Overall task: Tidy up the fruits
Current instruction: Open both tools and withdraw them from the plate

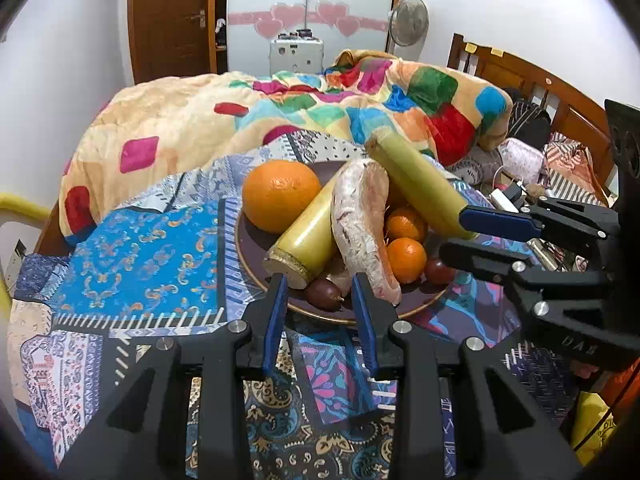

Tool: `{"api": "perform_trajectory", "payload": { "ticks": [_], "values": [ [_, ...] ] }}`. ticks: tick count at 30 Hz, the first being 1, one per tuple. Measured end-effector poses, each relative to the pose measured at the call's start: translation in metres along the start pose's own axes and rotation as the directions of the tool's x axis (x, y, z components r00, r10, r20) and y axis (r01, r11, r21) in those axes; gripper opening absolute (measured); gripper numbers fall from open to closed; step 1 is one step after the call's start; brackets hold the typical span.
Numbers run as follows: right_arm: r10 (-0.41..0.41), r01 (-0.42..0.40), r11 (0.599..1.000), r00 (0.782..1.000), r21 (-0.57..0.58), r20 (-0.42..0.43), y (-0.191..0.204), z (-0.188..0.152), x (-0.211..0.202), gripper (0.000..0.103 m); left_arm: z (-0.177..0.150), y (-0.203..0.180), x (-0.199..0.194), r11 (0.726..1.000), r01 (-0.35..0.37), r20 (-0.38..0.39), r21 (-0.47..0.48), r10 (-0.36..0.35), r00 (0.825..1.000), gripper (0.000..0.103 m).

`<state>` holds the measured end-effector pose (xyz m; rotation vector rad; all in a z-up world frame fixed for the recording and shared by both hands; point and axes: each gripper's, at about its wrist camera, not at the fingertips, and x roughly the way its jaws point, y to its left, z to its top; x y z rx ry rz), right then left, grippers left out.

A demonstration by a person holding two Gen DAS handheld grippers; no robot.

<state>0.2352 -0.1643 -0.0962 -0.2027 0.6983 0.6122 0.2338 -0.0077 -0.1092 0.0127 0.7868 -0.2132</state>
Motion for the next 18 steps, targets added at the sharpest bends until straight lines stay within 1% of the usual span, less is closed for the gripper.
{"api": "perform_trajectory", "payload": {
  "ticks": [3,6,8,10,13,14,16,18],
  "values": [
    [-0.001,0.0,1.0,1.0,0.018,0.029,-0.002,0.003,-0.015,0.031,0.001,-0.002,-0.018,1.0,-0.017,0.037,-0.002,0.017,0.999,0.033],
    [-0.007,0.005,0.999,0.998,0.035,0.063,-0.002,0.008,-0.037,0.031,0.003,-0.007,-0.046,1.0,-0.025,0.1,-0.011,0.026,0.995,0.033],
    [-0.017,0.013,0.999,0.996,0.043,0.093,-0.001,0.01,-0.056,0.031,0.003,-0.011,-0.072,0.999,-0.028,0.151,-0.015,0.03,0.988,0.033],
    [-0.029,0.023,0.999,0.991,0.044,0.132,0.003,0.011,-0.078,0.031,0.001,-0.019,-0.099,0.999,-0.041,0.205,-0.015,0.043,0.978,0.033],
    [-0.047,0.038,0.998,0.978,0.047,0.204,0.014,0.012,-0.116,0.031,-0.003,-0.03,-0.141,0.998,-0.062,0.288,-0.016,0.064,0.955,0.033],
    [-0.049,0.038,0.998,0.97,0.05,0.236,0.019,0.012,-0.133,0.031,-0.005,-0.034,-0.154,0.998,-0.068,0.312,-0.016,0.069,0.948,0.034],
    [-0.05,0.035,0.998,0.958,0.059,0.282,0.025,0.011,-0.153,0.031,-0.01,-0.043,-0.183,0.996,-0.09,0.371,-0.021,0.091,0.924,0.04],
    [-0.05,0.027,0.997,0.941,0.071,0.335,0.033,0.008,-0.177,0.031,-0.016,-0.052,-0.211,0.992,-0.123,0.433,-0.033,0.125,0.893,0.059]
  ]
}}
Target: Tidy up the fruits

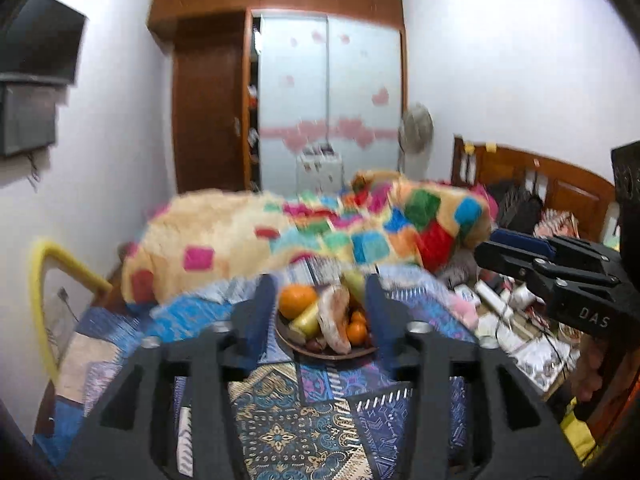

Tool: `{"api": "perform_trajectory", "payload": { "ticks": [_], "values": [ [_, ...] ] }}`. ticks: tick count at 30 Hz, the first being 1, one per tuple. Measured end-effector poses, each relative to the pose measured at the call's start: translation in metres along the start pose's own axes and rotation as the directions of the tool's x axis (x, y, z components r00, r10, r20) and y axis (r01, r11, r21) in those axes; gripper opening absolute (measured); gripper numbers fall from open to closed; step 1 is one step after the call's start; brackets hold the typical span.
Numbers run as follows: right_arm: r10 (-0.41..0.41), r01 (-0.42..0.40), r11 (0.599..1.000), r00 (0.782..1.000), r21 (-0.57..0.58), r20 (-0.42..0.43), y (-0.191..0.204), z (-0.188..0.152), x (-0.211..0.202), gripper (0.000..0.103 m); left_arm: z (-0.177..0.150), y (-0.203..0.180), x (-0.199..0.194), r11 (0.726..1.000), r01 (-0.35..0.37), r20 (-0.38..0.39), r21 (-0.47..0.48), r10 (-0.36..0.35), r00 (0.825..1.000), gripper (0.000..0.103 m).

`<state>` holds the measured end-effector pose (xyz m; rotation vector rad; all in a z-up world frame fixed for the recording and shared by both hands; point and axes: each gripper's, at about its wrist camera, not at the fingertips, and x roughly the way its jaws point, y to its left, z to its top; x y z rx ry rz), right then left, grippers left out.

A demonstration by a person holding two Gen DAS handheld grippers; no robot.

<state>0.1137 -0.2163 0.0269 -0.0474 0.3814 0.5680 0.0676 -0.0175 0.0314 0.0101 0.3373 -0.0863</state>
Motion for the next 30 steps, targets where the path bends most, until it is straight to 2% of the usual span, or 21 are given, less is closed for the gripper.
{"api": "perform_trajectory", "payload": {
  "ticks": [2,6,9,10,12,16,18,24,30],
  "values": [
    [-0.008,0.008,1.0,0.999,0.008,0.047,0.007,0.003,-0.021,0.034,0.004,-0.005,-0.022,1.0,-0.017,0.053,0.003,0.017,0.998,0.062],
    [-0.035,0.033,0.999,0.99,0.017,0.134,0.023,0.003,-0.057,0.056,0.008,-0.011,-0.058,1.0,-0.018,0.097,0.006,0.017,0.995,0.066],
    [-0.071,0.07,0.997,0.979,0.011,0.19,0.035,0.003,-0.076,0.067,0.007,-0.016,-0.076,0.999,-0.041,0.128,0.014,0.039,0.991,0.073],
    [-0.079,0.078,0.997,0.976,0.01,0.202,0.037,0.002,-0.08,0.07,0.006,-0.017,-0.081,0.999,-0.043,0.134,0.016,0.041,0.99,0.075],
    [-0.099,0.099,0.995,0.969,0.01,0.226,0.043,0.001,-0.088,0.082,0.003,-0.018,-0.089,0.999,-0.036,0.144,0.018,0.033,0.989,0.083],
    [-0.142,0.143,0.99,0.954,0.015,0.264,0.05,-0.001,-0.095,0.09,-0.003,-0.021,-0.103,0.999,-0.042,0.162,0.022,0.038,0.986,0.089],
    [-0.147,0.146,0.989,0.952,0.023,0.267,0.051,-0.001,-0.097,0.101,-0.005,-0.021,-0.109,0.999,-0.048,0.172,0.02,0.043,0.984,0.095],
    [-0.172,0.173,0.985,0.946,0.02,0.275,0.056,-0.007,-0.106,0.103,-0.008,-0.021,-0.119,0.998,-0.058,0.19,0.008,0.055,0.98,0.102],
    [-0.164,0.163,0.986,0.949,0.023,0.269,0.055,-0.011,-0.107,0.103,-0.011,-0.021,-0.122,0.998,-0.059,0.19,-0.001,0.058,0.98,0.102]
  ]
}}
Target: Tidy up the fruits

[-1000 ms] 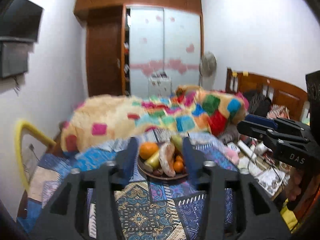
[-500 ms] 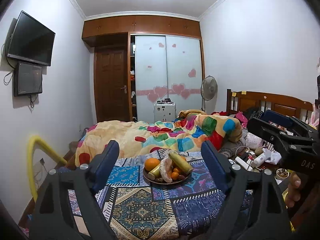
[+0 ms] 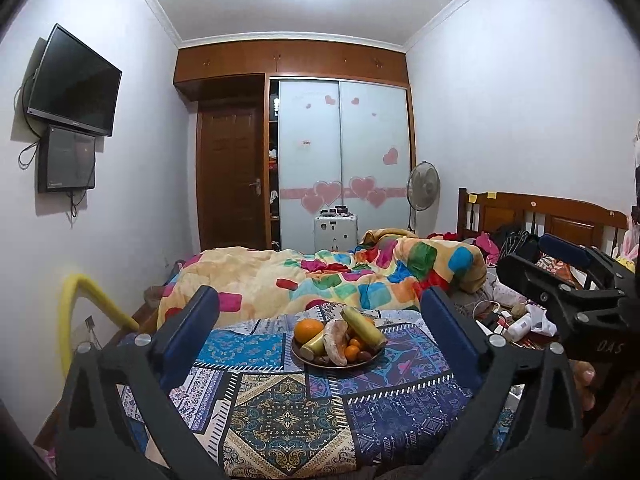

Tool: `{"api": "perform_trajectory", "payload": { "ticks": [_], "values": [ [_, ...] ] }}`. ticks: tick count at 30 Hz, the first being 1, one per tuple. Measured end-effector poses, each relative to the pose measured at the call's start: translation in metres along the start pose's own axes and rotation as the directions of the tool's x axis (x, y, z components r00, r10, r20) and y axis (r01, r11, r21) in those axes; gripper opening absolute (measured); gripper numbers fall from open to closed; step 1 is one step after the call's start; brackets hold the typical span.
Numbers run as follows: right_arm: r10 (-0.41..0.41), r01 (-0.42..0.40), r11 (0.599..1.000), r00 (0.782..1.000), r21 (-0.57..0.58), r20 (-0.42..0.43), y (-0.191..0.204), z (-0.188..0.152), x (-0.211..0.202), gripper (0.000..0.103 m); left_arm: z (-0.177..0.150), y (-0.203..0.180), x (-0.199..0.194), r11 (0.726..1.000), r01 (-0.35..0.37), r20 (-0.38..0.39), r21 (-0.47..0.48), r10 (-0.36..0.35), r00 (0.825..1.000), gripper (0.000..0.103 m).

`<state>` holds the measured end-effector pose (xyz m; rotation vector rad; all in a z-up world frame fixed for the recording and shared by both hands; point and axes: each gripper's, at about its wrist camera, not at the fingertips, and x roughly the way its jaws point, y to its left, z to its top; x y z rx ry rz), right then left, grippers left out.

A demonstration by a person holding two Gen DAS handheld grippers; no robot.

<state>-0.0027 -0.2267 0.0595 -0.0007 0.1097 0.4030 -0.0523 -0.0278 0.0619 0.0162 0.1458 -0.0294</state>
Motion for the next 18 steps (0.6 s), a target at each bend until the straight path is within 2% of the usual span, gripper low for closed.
{"api": "perform_trajectory", "payload": {
  "ticks": [18],
  "values": [
    [0.006,-0.006,1.0,1.0,0.004,-0.005,-0.0001,-0.0041,-0.0032,0.103,-0.0026,-0.0014,0.003,1.0,-0.007,-0.005,0.0,0.007,1.0,0.103]
  ]
}}
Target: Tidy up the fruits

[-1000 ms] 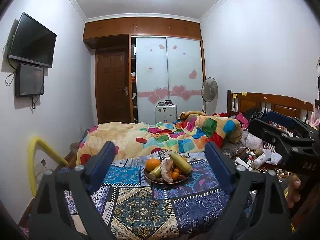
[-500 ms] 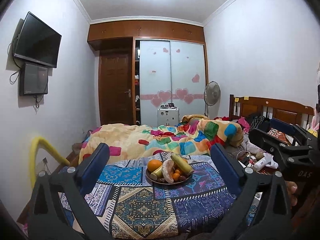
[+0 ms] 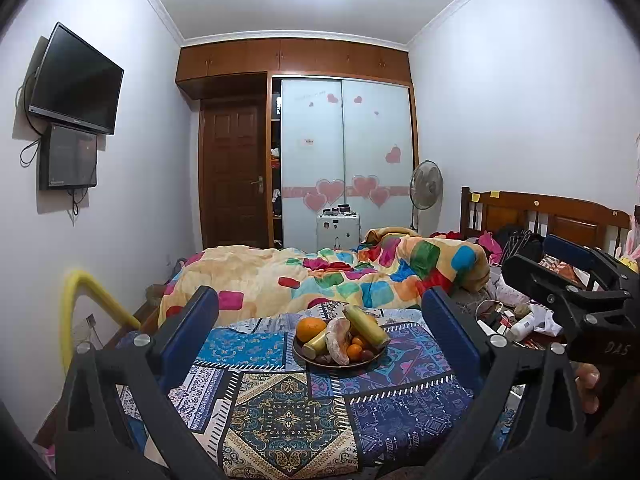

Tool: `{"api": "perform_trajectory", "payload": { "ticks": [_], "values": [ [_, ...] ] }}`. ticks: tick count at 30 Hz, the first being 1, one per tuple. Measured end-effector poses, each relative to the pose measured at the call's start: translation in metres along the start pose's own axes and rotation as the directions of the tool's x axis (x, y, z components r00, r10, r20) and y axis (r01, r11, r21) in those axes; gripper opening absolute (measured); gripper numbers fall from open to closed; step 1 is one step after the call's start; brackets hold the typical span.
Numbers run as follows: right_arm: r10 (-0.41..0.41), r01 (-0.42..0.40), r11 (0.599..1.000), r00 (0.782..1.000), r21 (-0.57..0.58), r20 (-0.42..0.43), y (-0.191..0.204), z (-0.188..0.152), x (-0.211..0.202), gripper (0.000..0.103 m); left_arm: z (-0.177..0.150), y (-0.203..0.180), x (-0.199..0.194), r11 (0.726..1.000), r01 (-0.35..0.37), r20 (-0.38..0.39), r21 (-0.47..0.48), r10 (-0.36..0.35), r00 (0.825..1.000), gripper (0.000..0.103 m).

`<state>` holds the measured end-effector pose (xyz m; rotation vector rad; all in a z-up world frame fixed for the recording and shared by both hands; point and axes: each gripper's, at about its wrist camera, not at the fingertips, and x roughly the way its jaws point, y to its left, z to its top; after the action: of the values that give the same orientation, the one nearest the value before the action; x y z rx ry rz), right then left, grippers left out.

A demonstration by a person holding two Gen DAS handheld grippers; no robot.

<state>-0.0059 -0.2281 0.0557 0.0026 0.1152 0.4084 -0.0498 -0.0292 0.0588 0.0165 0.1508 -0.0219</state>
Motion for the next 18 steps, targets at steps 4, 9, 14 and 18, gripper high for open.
{"api": "perform_trajectory", "payload": {
  "ticks": [4,9,14,18],
  "values": [
    [0.001,-0.001,1.0,1.0,0.001,-0.002,0.0007,-0.0006,0.0004,0.103,-0.0007,-0.0006,0.0018,1.0,0.002,-0.003,-0.002,-0.002,1.0,0.103],
    [0.003,-0.003,1.0,1.0,0.003,-0.005,0.0013,-0.002,0.0021,0.103,-0.0005,-0.0008,0.0032,1.0,0.001,-0.005,-0.002,-0.001,1.0,0.103],
    [0.003,-0.003,1.0,1.0,0.005,-0.006,0.0015,-0.002,0.0021,0.103,-0.002,-0.0015,0.0066,1.0,0.001,-0.009,-0.007,-0.001,1.0,0.103],
    [0.001,-0.001,1.0,1.0,0.003,-0.009,0.0021,-0.0025,0.0035,0.103,-0.0035,-0.0009,0.0087,1.0,0.004,-0.011,-0.011,-0.004,1.0,0.103]
  ]
}}
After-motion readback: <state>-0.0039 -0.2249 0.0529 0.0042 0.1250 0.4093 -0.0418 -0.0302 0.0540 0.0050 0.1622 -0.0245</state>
